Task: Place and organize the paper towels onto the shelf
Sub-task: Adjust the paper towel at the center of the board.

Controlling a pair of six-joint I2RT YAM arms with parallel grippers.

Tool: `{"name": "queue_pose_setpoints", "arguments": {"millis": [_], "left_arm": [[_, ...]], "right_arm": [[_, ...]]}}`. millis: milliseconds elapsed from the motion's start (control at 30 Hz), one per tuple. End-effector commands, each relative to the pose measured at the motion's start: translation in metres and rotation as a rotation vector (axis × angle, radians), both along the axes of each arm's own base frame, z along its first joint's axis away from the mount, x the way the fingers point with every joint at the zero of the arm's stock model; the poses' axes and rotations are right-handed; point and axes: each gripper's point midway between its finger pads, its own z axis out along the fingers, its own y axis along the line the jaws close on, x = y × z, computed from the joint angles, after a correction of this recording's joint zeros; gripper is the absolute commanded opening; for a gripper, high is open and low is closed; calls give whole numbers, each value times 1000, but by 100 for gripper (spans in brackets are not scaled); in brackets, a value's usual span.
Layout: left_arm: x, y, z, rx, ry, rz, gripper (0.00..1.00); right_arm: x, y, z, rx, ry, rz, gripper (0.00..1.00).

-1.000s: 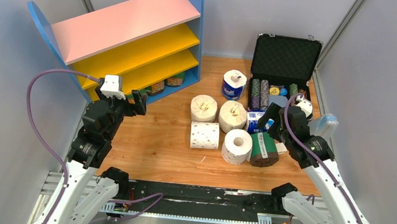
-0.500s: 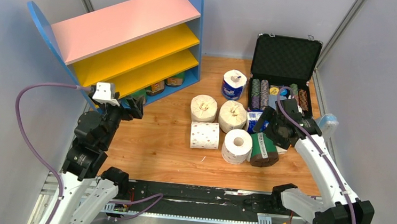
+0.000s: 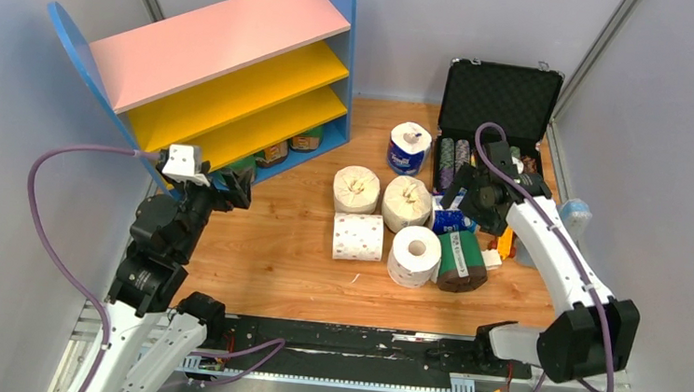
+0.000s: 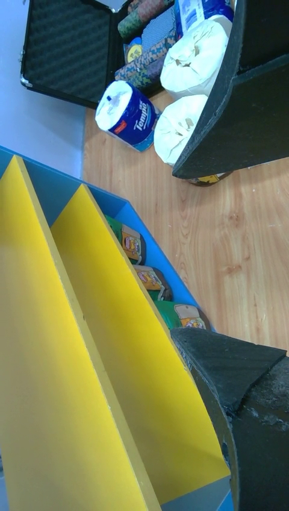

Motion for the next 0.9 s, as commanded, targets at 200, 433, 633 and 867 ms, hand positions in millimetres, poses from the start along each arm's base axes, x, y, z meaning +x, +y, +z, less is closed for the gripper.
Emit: {"name": "queue_pose_setpoints", "arguments": {"millis": [200,433,633,867], "left_arm": [[-6,1,10,-10,-48,-2,100],[-7,-3,11,-8,-51,-16,100],[-7,-4,11,-6,-52,-21,100],[-7,-6,10,-3,-50,-30,100]], "right_arm": [[-1,6,-26,-146,166,62,100],[-21,25,-34,-179,218,165,100],[-38,54,-31,-287,279,300,100],[-51,77,-22,-419,314,429,100]]}}
